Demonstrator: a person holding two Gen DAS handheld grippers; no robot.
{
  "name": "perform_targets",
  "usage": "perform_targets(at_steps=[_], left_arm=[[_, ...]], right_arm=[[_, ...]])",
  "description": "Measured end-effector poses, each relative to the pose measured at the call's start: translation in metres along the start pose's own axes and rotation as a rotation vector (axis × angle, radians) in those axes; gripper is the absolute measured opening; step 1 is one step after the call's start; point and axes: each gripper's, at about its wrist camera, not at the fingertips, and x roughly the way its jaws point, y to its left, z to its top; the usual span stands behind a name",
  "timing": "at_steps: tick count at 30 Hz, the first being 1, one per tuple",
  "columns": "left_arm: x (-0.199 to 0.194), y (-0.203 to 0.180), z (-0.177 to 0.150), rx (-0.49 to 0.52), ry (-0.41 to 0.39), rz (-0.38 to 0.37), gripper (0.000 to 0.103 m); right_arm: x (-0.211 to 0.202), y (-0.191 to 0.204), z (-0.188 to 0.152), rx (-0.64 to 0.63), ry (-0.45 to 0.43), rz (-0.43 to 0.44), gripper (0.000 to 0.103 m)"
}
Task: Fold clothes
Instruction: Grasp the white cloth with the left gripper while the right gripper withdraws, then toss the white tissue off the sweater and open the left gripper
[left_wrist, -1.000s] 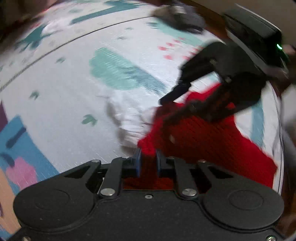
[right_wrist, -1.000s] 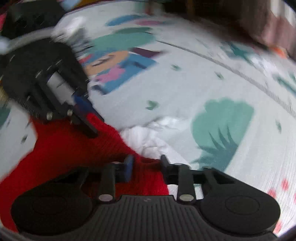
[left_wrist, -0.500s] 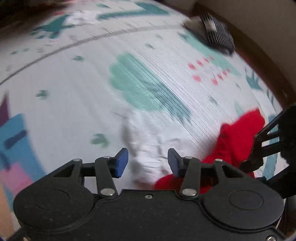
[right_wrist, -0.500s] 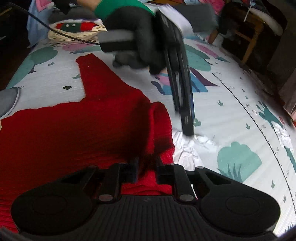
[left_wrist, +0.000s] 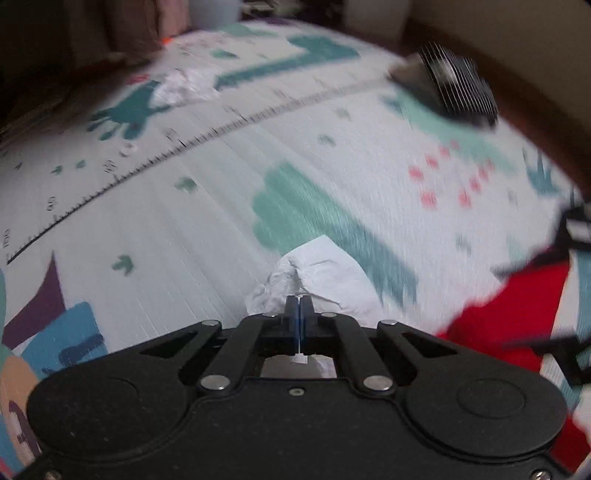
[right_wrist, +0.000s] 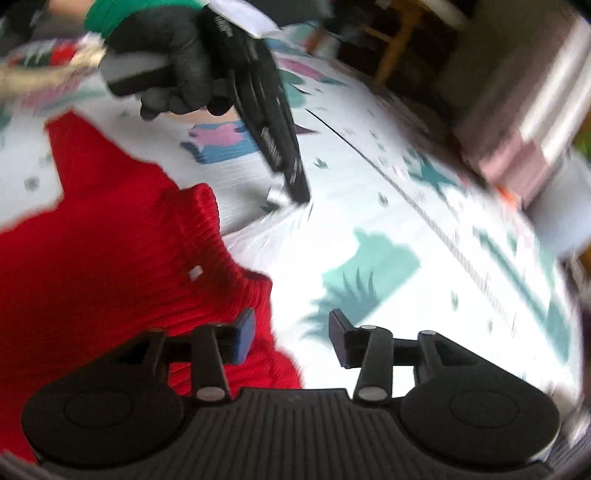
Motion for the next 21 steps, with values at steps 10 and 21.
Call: perform_targets(at_steps=[10, 21], left_arm=[[-0.022, -0.062, 0.101, 0.019, -0.123, -0.104, 0.000], [0.080, -0.209, 0.179, 0.007, -0.117, -0.128, 0.000]], right_arm=[[-0.083, 0.016, -0.074, 0.454, 0.011, 0.184, 0.060], [-0.085, 0.011, -0.110, 0.681, -0.054, 0.304, 0.060]])
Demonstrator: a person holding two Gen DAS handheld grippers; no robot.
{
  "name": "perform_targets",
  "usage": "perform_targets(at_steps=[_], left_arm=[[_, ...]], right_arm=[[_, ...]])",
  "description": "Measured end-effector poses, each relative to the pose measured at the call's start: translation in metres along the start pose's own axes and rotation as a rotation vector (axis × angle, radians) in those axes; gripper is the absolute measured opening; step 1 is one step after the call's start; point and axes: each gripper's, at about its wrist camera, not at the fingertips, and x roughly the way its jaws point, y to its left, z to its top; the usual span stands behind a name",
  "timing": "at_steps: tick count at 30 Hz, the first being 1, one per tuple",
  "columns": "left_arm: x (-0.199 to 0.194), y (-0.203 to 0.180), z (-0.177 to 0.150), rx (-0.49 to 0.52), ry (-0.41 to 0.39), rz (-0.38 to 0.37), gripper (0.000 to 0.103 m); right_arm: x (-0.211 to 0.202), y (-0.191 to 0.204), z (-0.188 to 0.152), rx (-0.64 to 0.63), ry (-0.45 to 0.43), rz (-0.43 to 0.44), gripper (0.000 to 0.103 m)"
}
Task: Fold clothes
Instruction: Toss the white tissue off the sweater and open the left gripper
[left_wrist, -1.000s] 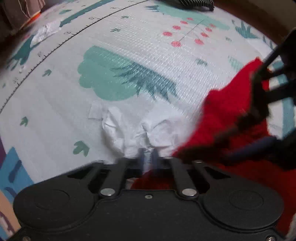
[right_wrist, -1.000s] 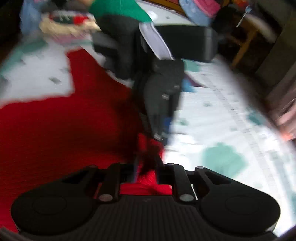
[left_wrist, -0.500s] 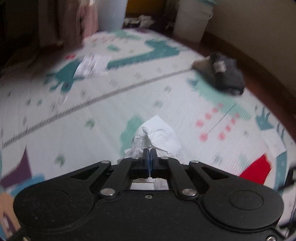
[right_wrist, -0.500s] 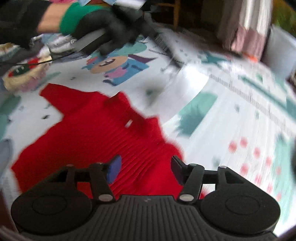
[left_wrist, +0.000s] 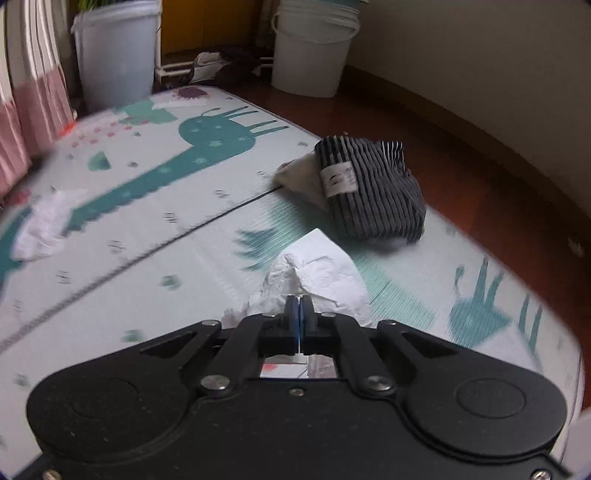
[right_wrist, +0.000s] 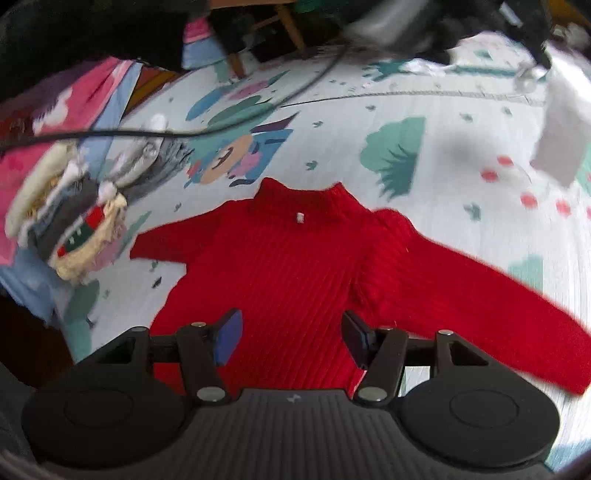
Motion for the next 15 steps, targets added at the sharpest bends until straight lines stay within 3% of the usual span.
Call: perform_targets(at_steps=[3, 4, 5, 6, 7, 11, 15], left_arm=[[0.021, -0.015, 0.006, -0.067, -0.024, -0.054, 0.000], [0.026, -0.018, 0.007, -0.082, -0.027, -0.086, 0.006], [0.028, -0.022, 0.008, -0.083, -0.022, -0.095, 0.031], [0.027, -0.025, 0.009, -0.066, -0.013, -0.085, 0.045], [0.023, -0.026, 0.008, -0.038, -0.006, -0.083, 0.052], [-0.020, -0.008, -0.007, 0.140, 0.054, -0.057, 0.052], [-0.088, 0.034, -0.057, 0.276, 0.138, 0.007, 0.052]], right_arm=[[-0.004, -0.014, -0.009, 0.029, 0.003, -0.013, 0.060], [-0.005, -0.017, -0.011, 0.038, 0.002, -0.021, 0.060], [-0.006, -0.022, -0.013, 0.054, 0.001, -0.024, 0.060], [-0.007, -0.025, -0.014, 0.069, -0.004, -0.025, 0.060], [-0.008, -0.027, -0.015, 0.079, -0.009, -0.027, 0.060], [-0.012, -0.028, -0.017, 0.076, -0.054, -0.034, 0.060], [-0.008, -0.018, -0.012, 0.013, -0.099, -0.035, 0.053]])
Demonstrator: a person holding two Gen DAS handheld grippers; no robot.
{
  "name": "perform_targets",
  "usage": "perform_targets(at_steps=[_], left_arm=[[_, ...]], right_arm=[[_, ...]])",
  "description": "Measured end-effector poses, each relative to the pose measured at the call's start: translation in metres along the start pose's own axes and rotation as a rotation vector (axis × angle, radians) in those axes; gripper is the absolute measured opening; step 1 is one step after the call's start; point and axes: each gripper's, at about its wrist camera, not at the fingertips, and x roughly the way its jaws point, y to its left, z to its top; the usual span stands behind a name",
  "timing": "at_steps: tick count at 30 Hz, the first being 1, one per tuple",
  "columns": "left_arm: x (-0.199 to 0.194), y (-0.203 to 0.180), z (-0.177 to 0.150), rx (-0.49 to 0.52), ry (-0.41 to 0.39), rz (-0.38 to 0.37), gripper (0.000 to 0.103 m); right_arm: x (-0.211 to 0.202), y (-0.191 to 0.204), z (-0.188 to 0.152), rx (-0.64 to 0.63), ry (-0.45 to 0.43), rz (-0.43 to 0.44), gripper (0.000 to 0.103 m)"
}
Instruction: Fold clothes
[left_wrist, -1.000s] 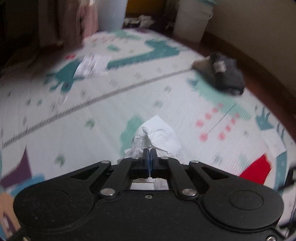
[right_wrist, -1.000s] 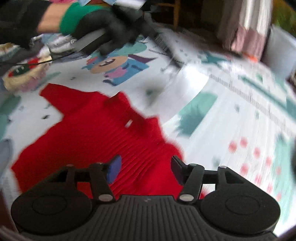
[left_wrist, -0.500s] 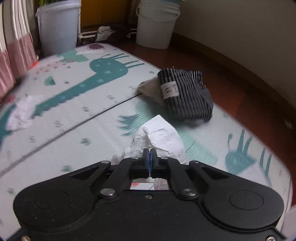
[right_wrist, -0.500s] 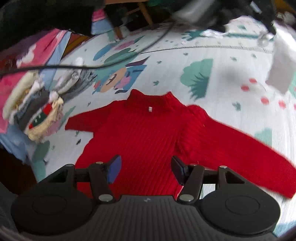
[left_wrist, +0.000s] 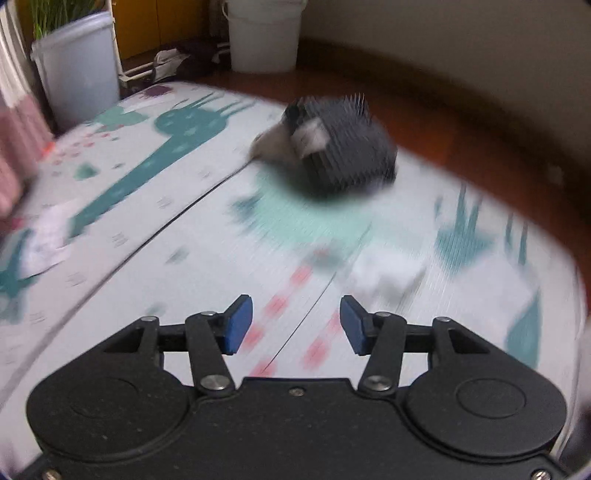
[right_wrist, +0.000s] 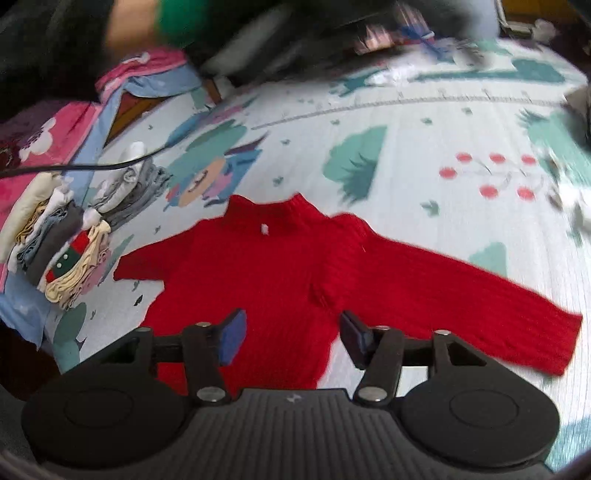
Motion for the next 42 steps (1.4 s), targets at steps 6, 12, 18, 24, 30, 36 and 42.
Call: perform_targets(at_steps=[6, 12, 18, 24, 30, 36, 42], left_arm=[[-0.077, 0.039, -0.152, -0.051, 0.082, 0.088, 0.036], [-0.087, 0.024, -0.255, -0.077, 0.069, 0.121, 0.030], [-0.066, 0.027, -0.263, -0.174, -0.031, 0.062, 0.027], [-0.050, 0.086, -0.278, -0.595, -0.065, 0.029, 0.025], [-0.054, 0.086, -0.276, -0.521, -0.067, 0.060, 0.025], [-0.063, 0.123, -0.287, -0.779, -0.121, -0.003, 0.020], [-0.066, 0.129, -0.280, -0.682, -0.068, 0.021, 0.019]], right_arm=[[0.019, 0.025, 0.017, -0.205, -0.028, -0.029, 0.031], [0.063, 0.051, 0.053, -0.489, 0.013, -0.046, 0.031], [0.145, 0.057, 0.078, -0.533, 0.120, -0.036, 0.025], [0.194, 0.013, 0.100, -0.104, 0.086, -0.086, 0.016], [0.192, 0.021, 0.113, -0.207, 0.078, -0.113, 0.019], [0.196, 0.027, 0.109, -0.311, 0.094, -0.169, 0.017], [0.196, 0.025, 0.110, -0.330, 0.110, -0.176, 0.017]])
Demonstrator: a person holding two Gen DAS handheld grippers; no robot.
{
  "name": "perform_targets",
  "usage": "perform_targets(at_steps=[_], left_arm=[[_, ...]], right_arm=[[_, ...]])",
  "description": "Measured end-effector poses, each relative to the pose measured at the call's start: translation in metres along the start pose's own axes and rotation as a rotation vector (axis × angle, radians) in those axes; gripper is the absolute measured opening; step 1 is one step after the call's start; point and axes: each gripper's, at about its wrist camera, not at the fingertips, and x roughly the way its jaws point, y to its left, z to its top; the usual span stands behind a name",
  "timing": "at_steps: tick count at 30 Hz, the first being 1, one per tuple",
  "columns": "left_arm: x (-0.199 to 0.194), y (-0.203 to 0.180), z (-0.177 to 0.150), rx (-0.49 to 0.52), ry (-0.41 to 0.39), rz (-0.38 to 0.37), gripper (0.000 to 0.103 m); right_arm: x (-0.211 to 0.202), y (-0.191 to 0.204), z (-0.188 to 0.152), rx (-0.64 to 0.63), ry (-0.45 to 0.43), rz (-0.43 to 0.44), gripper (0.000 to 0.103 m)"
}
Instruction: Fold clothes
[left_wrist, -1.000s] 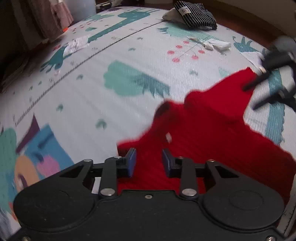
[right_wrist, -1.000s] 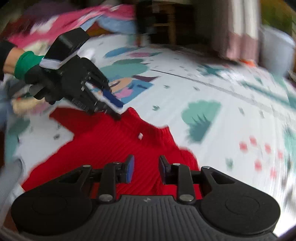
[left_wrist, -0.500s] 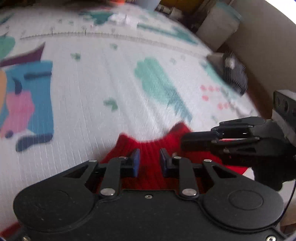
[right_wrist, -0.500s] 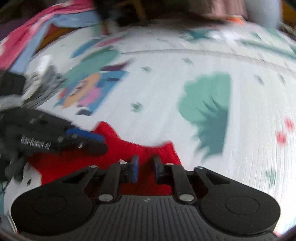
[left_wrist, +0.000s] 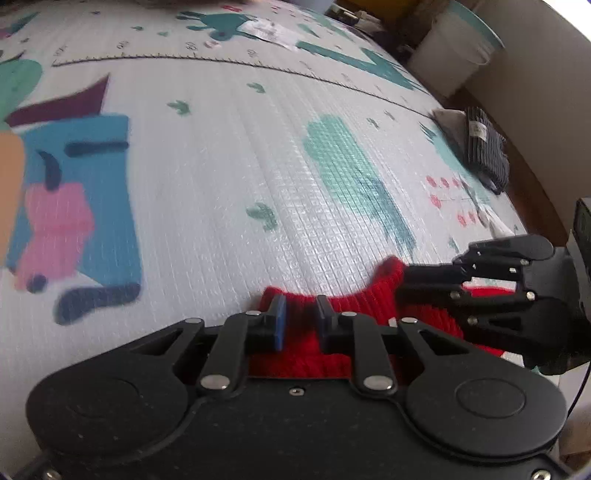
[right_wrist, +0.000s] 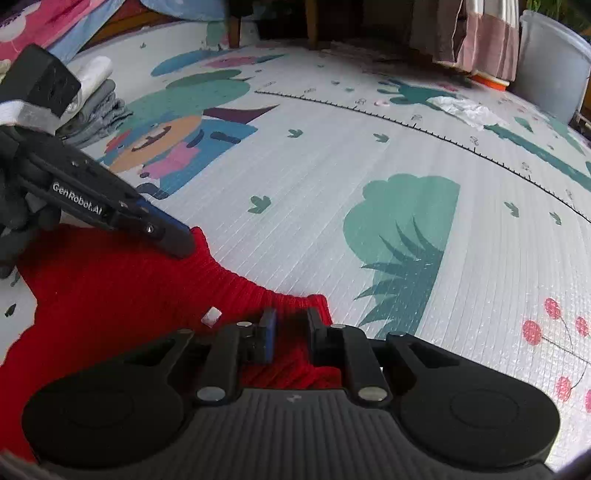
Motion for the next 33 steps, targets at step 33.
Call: perform_targets(at_steps=[33], left_arm=[[-0.069, -0.021, -0.112, 0.229, -0.140, 0.259, 0.040]], right_arm=[[-0.112, -0.027, -0.105, 0.089, 0.100, -0.115, 0.029]])
